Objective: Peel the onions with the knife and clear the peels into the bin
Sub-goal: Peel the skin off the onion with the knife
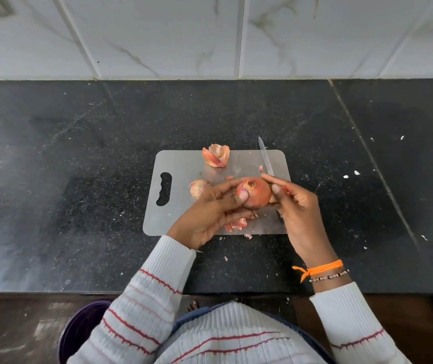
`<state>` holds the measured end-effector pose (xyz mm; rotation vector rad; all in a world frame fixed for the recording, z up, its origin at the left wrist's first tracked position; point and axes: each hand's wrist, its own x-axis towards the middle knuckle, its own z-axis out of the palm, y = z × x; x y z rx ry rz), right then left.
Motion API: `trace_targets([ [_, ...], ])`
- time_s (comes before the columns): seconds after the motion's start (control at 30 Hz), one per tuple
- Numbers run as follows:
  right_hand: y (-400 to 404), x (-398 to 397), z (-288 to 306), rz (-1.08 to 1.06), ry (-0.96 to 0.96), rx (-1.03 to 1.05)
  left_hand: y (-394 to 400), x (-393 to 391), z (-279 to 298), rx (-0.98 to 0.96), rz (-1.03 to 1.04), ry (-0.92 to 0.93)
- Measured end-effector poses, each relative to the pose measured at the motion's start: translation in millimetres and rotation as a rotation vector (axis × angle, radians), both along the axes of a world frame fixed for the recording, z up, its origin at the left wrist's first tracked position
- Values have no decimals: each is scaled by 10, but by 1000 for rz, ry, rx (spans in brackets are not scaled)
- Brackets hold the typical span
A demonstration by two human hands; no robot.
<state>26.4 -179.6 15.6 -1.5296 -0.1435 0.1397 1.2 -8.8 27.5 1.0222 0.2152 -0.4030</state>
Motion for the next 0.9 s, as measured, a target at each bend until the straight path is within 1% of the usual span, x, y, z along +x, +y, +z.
trace_targets([
  [0.07, 25, 7, -22, -52, 6, -8, -7, 3, -16, -44, -6, 24],
  [0.17, 48, 20, -30, -122, -11, -101, 0, 24, -22, -100, 36, 71],
  [0.23, 47, 40, -62, -154, -40, -265, 10, 30, -9, -155, 66, 85],
  [0.3, 55, 35, -98, -133, -88, -457, 12, 29, 7, -218, 96, 88],
  [0.37, 75, 19, -125, -124, -105, -540, 16, 25, 32, -263, 119, 92],
  [0.43, 103, 16, -111, -96, -77, -513, 15, 22, 56, -267, 136, 100],
  [0.5, 137, 14, -76, -37, -24, -407, 6, 20, 51, -256, 168, 123],
  [0.6, 176, -12, 4, -67, -52, -293, -20, 24, 18, -234, 210, 127],
  [0.67, 183, -28, 76, -119, -75, -225, -35, 33, -12, -173, 216, 92],
  [0.77, 185, -36, 161, -127, -59, -166, -56, 25, -15, -61, 225, 28],
  [0.9, 203, -57, 201, -127, -32, -165, -72, 6, -20, 77, 212, -83],
])
